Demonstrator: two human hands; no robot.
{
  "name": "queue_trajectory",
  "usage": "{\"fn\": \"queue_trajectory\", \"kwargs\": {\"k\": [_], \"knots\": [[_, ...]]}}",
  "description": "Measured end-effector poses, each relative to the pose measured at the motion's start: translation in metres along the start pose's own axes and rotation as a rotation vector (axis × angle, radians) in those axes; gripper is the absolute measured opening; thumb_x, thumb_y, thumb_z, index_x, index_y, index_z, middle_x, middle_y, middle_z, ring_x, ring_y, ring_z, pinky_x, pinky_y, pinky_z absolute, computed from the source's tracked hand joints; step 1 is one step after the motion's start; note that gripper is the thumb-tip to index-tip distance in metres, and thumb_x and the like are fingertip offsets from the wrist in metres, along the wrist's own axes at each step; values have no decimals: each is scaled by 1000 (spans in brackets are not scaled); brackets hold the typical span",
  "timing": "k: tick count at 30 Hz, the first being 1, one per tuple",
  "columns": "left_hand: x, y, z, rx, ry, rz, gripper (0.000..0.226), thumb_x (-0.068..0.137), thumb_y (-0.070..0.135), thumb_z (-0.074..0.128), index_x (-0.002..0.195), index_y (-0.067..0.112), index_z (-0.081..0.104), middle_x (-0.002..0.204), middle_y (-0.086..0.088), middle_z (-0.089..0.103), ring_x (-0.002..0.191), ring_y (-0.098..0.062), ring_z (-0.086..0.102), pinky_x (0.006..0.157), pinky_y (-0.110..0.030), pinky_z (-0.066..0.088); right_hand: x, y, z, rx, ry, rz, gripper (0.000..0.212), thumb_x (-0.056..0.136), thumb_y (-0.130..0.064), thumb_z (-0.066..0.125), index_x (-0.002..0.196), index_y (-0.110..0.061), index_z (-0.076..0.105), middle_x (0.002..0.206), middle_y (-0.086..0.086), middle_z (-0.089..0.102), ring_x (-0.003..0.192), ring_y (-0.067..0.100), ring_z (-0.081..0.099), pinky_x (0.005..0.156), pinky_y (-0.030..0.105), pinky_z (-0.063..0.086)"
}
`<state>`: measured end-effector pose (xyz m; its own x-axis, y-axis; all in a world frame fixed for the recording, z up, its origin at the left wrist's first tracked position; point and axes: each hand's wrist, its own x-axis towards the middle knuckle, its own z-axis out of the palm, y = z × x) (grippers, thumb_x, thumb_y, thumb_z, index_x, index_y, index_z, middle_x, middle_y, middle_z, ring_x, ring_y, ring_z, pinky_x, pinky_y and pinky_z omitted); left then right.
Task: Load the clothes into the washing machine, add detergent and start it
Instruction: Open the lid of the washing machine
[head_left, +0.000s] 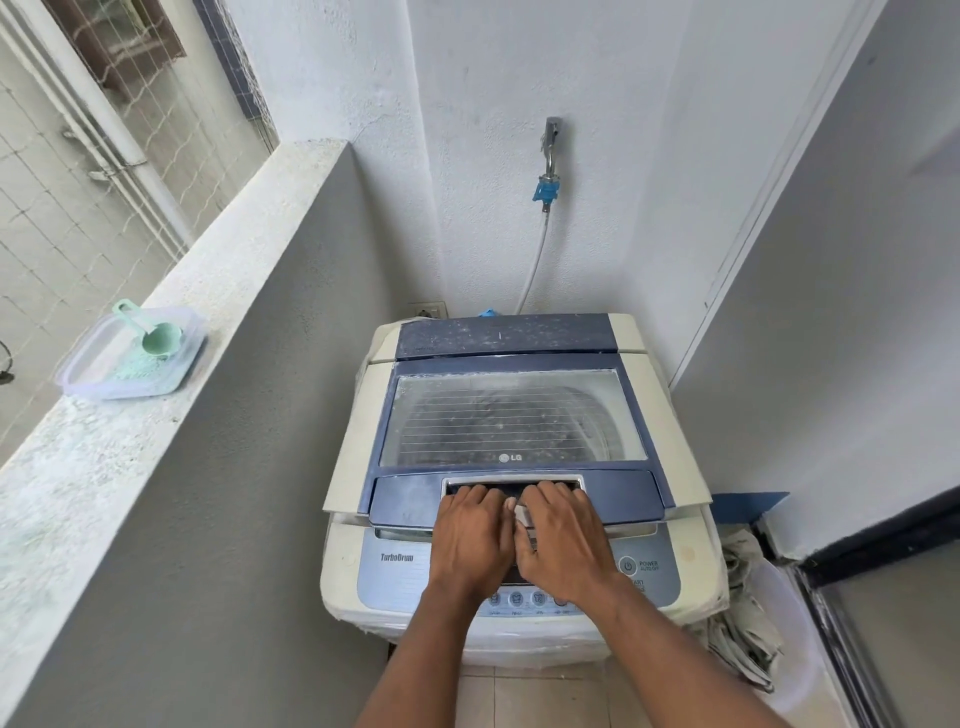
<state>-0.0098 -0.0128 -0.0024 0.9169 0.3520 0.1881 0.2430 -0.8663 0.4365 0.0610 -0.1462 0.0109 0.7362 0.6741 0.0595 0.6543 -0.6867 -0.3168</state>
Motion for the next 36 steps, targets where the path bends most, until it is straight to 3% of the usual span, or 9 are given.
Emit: {"fn": "queue_trajectory", "kwargs": {"k": [4, 9, 12, 15, 25, 36], "knots": [[6, 5, -15, -28, 5, 16, 29, 102, 29, 45, 75, 22, 53, 75, 6, 58, 76, -20, 51, 72, -39, 42, 5, -2, -20, 43, 7, -22, 21, 86, -44, 44, 90, -24, 52, 88, -7, 55, 82, 16, 54, 81, 34, 46], [22, 10, -46, -52, 7, 102, 26, 99, 41, 47, 97, 24, 67, 91, 7, 68, 90, -19, 60, 83, -39, 43, 16, 0, -55, 7, -20, -127, 31, 75, -46, 61, 95, -26, 49, 90, -8, 52, 81, 14, 50, 79, 32, 48], [36, 11, -68, -23, -7, 178, 31, 91, 51, 58, 108, 27, 68, 96, 8, 67, 93, -18, 60, 85, -38, 45, 30, 1, -76, -23, 4, -168, 34, 78, -37, 75, 98, -26, 51, 93, -8, 54, 82, 15, 52, 81, 34, 51], [56, 14, -91, 49, -31, 228, 39, 79, 46, 70, 113, 25, 68, 99, 6, 68, 97, -21, 61, 85, -36, 46, 45, -3, -100, -53, 37, -179, 37, 79, -31, 83, 105, -24, 56, 100, -6, 59, 87, 18, 57, 83, 33, 51], [135, 30, -150, 107, 63, 276, 51, 79, 41, 78, 126, 24, 68, 114, 2, 70, 110, -26, 61, 92, -40, 44, 107, -8, -164, -110, 212, -199, 53, 78, -36, 83, 126, -23, 64, 112, -1, 64, 104, 24, 62, 90, 41, 51], [209, 30, -169, 92, 222, 298, 50, 82, 39, 79, 127, 22, 64, 119, 4, 70, 109, -24, 65, 93, -41, 47, 176, 3, -187, -92, 403, -209, 58, 79, -34, 82, 131, -21, 60, 115, -1, 57, 104, 22, 55, 96, 36, 48]]}}
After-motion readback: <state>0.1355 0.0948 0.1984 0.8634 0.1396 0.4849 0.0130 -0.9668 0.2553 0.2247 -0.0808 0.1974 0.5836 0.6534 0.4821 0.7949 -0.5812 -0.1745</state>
